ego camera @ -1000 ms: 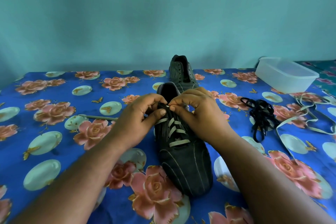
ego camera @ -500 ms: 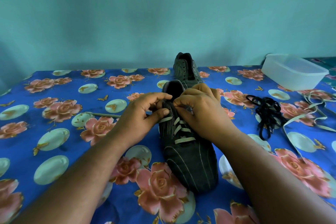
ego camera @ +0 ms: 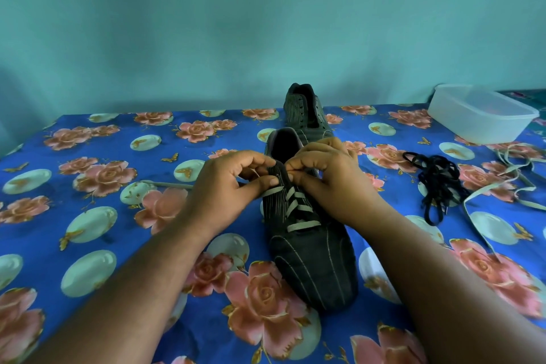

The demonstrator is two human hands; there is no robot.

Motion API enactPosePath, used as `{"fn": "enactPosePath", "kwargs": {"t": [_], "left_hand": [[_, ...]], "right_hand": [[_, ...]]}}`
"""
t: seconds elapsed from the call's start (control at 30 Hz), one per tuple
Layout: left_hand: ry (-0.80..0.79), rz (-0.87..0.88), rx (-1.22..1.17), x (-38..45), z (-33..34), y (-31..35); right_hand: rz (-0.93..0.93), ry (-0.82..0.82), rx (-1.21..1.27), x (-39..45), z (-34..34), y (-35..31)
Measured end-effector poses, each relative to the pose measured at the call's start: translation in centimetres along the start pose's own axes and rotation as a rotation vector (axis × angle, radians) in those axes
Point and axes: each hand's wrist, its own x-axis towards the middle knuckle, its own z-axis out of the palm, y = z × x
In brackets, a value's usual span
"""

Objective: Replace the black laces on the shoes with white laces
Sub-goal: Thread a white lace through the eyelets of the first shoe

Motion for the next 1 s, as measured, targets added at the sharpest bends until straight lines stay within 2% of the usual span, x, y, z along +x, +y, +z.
{"fn": "enactPosePath", "kwargs": {"t": [0.17, 0.27, 0.4, 0.47, 0.57, 0.67, 0.87, 0.93, 1.0], "left_hand": [[0.04, 0.124, 0.069, 0.1, -0.2, 0.0], [0.015, 0.035, -0.013, 0.1, -0.2, 0.1], [-0.041, -0.126, -0.148, 0.1, 0.0, 0.0], [-0.06, -0.197, -0.208, 0.2, -0.5, -0.4], [-0.075, -0.277, -0.244, 0.4, -1.8, -1.1], [0.015, -0.379, -0.257, 0.6, -3.3, -1.7], [0.205, -0.457, -0.051, 1.2, -5.7, -4.0], [0.252, -0.433, -0.02, 1.3, -5.2, -3.9], [0.191, -0.305, 0.019, 1.3, -4.3, -3.1]], "right_hand": [[0.064, -0.071, 0.19, 0.2, -0.3, 0.7], [0.033, -0.075, 0.212, 0.3, -0.7, 0.6], [0.107, 0.034, 0.161, 0.3, -1.4, 1.2], [0.144, -0.009, 0.051, 0.1, -1.5, 1.9], [0.164, -0.048, 0.024, -0.1, -1.5, 2.5], [0.178, -0.068, 0.11, -0.1, -1.4, 2.6], [0.224, -0.169, 0.324, -0.4, -1.9, 2.1], [0.246, -0.192, 0.367, -0.3, -2.1, 1.8], [0.253, -0.196, 0.367, -0.2, -2.2, 1.4]]}}
